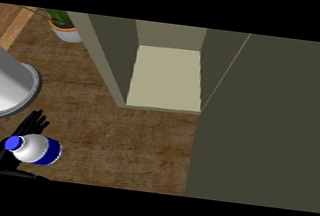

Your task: Pick up the bottled water, place it into the cabinet and close the cabinet

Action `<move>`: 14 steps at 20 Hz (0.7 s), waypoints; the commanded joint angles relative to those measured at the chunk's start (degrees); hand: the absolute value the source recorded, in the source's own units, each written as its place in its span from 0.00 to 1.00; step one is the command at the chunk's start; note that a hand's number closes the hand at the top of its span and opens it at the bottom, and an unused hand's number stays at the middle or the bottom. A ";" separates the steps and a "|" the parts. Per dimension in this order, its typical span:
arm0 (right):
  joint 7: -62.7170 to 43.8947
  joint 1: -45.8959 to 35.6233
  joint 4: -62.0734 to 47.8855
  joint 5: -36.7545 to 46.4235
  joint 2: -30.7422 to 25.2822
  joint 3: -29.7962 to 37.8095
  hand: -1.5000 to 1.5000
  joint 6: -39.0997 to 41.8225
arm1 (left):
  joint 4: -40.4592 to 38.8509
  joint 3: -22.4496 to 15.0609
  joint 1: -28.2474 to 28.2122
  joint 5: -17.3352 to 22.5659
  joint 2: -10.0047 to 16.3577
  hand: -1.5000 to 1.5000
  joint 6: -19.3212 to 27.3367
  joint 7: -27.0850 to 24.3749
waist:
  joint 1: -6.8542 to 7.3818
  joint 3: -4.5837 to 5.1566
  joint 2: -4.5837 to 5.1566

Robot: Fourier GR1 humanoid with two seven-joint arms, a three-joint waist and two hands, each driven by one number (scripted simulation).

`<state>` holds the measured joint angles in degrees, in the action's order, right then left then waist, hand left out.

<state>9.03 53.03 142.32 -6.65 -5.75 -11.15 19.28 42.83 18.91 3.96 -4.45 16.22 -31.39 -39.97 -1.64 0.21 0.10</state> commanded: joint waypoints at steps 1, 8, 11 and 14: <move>-3.39 2.06 7.16 -1.83 0.15 -2.09 0.00 -0.55 | -6.64 -1.29 3.08 0.09 0.94 0.00 -7.41 -6.87 | 0.07 0.04 0.06; 0.82 4.15 5.00 -2.59 -0.52 0.15 0.00 0.74 | -13.90 -1.57 5.09 0.74 -1.16 1.00 -4.24 -13.22 | -0.24 0.05 0.03; -0.16 6.11 6.67 -1.90 -0.12 -1.24 0.00 0.33 | -15.95 -0.42 7.56 3.40 -1.01 1.00 -5.86 -10.21 | -0.08 0.02 0.00; 2.57 4.94 4.48 -2.30 -0.67 1.14 0.00 1.21 | -18.52 -0.20 9.02 4.33 -0.36 1.00 -7.61 -10.72 | -0.18 0.03 0.08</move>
<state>12.46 56.34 141.98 -5.82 -5.77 -11.50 20.18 28.16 18.06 11.44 -1.58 15.33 -30.72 -45.06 -1.72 0.15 0.11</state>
